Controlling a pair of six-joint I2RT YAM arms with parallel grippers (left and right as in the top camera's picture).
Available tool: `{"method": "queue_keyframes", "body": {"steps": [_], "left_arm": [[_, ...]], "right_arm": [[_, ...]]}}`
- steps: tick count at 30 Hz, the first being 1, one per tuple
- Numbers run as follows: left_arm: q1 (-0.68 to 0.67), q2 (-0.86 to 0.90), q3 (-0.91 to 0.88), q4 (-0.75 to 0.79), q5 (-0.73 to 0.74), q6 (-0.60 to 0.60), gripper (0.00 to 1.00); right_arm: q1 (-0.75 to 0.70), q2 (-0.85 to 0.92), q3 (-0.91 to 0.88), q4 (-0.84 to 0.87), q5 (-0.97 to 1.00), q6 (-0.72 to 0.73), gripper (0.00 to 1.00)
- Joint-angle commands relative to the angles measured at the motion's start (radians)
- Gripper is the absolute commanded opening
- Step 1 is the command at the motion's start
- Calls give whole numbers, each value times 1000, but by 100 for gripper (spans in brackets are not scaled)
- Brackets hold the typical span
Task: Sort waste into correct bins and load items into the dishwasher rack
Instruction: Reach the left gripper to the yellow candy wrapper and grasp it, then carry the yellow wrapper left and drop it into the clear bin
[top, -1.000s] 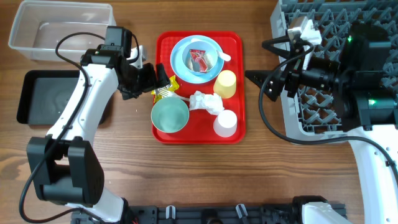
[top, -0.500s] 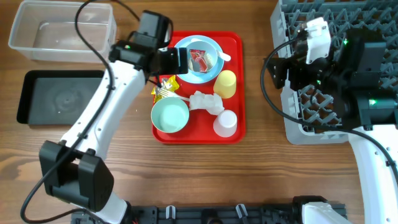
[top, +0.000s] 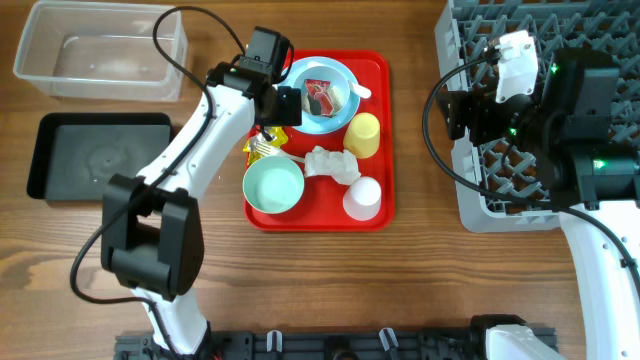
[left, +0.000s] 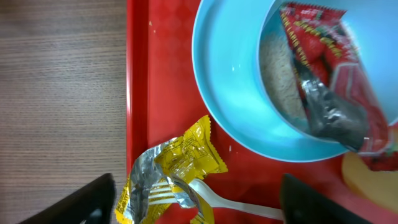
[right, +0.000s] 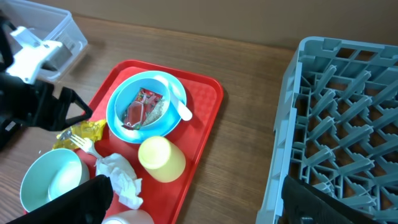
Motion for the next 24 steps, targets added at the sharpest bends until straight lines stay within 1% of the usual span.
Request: {"method": "queue_keyframes", "body": {"steps": [1, 3, 7, 9, 16, 19, 20, 21, 22, 23, 24], "left_arm": [[-8, 32, 10, 1, 16, -4, 74], [-10, 41, 8, -1, 36, -4, 70], [-11, 57, -3, -1, 36, -3, 70], [-11, 71, -8, -5, 36, -3, 68], [-14, 92, -27, -2, 39, -4, 64], [-14, 97, -39, 3, 39, -3, 62], [-14, 97, -42, 3, 39, -3, 60], [-14, 97, -42, 3, 39, -3, 55], [-14, 97, -42, 3, 39, -3, 48], [-13, 97, -42, 5, 39, -3, 40], [-13, 97, -42, 9, 39, -3, 26]], "right_arm": [[-4, 7, 21, -2, 17, 24, 90], [-4, 7, 21, -2, 17, 24, 90], [-4, 7, 21, -2, 17, 25, 86], [-4, 8, 21, -1, 17, 25, 85], [-4, 18, 21, -1, 17, 32, 85], [-4, 37, 21, -2, 17, 42, 83], [-4, 43, 21, -2, 17, 51, 83], [-4, 51, 21, -2, 17, 51, 83], [-4, 58, 21, -2, 17, 52, 82], [-4, 67, 21, -2, 16, 52, 82], [-4, 74, 21, -3, 17, 56, 81]]}}
